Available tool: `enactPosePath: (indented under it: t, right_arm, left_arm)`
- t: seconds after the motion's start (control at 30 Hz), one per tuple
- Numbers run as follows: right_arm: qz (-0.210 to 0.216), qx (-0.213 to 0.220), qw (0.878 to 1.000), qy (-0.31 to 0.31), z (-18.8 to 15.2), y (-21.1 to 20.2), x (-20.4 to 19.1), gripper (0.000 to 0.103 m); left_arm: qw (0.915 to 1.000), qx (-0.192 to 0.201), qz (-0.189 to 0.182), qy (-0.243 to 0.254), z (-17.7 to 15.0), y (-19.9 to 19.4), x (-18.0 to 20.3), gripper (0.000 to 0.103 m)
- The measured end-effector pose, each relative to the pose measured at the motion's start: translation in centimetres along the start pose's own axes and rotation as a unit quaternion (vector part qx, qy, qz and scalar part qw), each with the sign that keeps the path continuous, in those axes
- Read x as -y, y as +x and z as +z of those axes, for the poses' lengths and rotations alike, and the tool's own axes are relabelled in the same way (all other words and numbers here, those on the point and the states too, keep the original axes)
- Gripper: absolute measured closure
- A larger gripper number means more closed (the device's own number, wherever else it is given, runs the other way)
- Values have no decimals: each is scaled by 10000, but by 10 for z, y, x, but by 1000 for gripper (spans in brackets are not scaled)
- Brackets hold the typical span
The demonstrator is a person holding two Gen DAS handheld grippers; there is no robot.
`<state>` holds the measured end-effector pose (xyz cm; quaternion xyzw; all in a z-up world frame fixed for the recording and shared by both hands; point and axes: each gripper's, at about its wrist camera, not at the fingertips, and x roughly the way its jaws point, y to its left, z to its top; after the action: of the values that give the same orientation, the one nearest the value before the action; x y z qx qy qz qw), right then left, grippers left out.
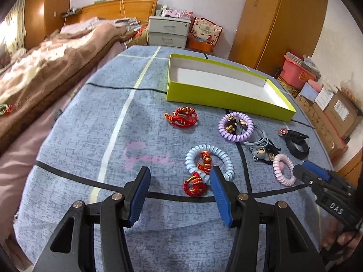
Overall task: Organize jewelry
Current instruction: 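Grasp the pink coil hair tie with the right tool while the left tool grasps the light-blue coil hair tie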
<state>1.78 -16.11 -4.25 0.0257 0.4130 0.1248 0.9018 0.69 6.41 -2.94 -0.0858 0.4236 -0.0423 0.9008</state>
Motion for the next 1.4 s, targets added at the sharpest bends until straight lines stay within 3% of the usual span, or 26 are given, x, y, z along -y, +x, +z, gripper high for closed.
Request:
enactPosePath:
  t: [0.13, 0.3, 0.37, 0.47, 0.57, 0.8, 0.97, 1.17, 1.4]
  right_arm:
    - [-2, -44, 9998, -187, 0, 3, -5, 57]
    - [-82, -113, 9992, -379, 1, 6, -10, 69]
    - [-67, -135, 9987, -485, 0, 7, -13, 84]
    - [-125, -153, 9977, -647, -1, 9, -17, 91]
    - [-90, -150, 9979, -617, 0, 10, -15, 92]
    - [35, 47, 9993, -367, 3, 2, -6, 93]
    - [107, 213, 9995, -204, 10, -6, 3, 93]
    - [192, 263, 9994, -77, 13, -7, 8, 93]
    - [317, 308, 9990, -36, 15, -8, 10, 93]
  left_arm:
    - [10000, -37, -76, 30, 0, 1, -1, 47]
    - [9998, -83, -153, 47, 1, 3, -3, 46]
    - [9997, -106, -210, 2, 2, 3, -4, 47]
    - [9998, -65, -210, -8, 5, 0, -7, 47]
    - [9992, -42, -391, -70, 10, -3, -12, 47]
    - [9988, -224, -435, 89, 22, 5, -15, 47]
    - [9978, -430, -405, 299, 24, 15, -11, 53]
    - [9960, -576, -186, 663, 29, 23, -2, 58]
    - [9866, -820, 248, 1388, 31, 34, 15, 63]
